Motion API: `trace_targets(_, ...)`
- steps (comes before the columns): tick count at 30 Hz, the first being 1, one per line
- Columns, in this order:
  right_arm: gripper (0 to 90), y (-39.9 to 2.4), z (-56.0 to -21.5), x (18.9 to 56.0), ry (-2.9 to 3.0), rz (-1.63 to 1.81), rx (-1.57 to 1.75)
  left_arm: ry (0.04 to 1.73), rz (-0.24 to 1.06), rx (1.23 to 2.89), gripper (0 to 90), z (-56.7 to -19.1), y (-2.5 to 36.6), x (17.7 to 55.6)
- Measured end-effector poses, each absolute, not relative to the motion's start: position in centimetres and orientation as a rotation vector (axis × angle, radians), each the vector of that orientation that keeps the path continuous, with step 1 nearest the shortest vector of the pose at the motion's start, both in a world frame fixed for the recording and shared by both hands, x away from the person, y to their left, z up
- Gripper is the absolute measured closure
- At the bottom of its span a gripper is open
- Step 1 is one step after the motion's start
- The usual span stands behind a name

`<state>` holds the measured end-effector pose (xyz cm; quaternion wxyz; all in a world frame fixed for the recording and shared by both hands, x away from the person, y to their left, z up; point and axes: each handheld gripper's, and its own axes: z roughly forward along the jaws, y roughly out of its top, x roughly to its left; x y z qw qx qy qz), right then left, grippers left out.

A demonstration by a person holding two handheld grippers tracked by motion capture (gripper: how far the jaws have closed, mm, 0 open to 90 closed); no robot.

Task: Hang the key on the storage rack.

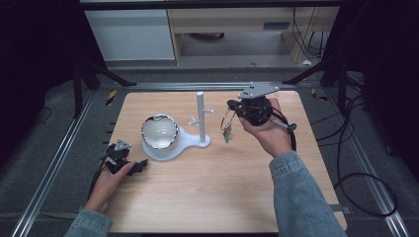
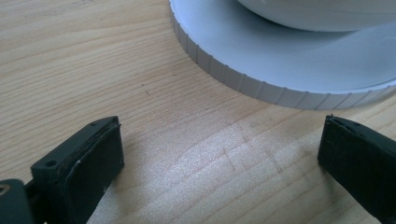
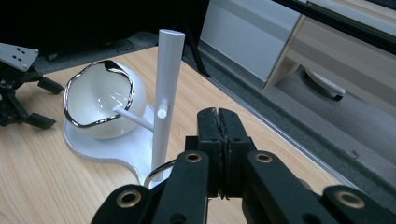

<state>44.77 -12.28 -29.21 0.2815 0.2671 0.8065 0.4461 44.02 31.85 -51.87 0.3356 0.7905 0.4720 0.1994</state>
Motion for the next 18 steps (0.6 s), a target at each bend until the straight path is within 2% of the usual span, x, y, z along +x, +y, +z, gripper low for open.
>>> trace_targets(18, 89.3, -10.7, -28.8, 45.0, 2.173, 1.207, 0.687, 1.231, 0.520, 2.062, 0.0, -51.9, 31.8, 44.0)
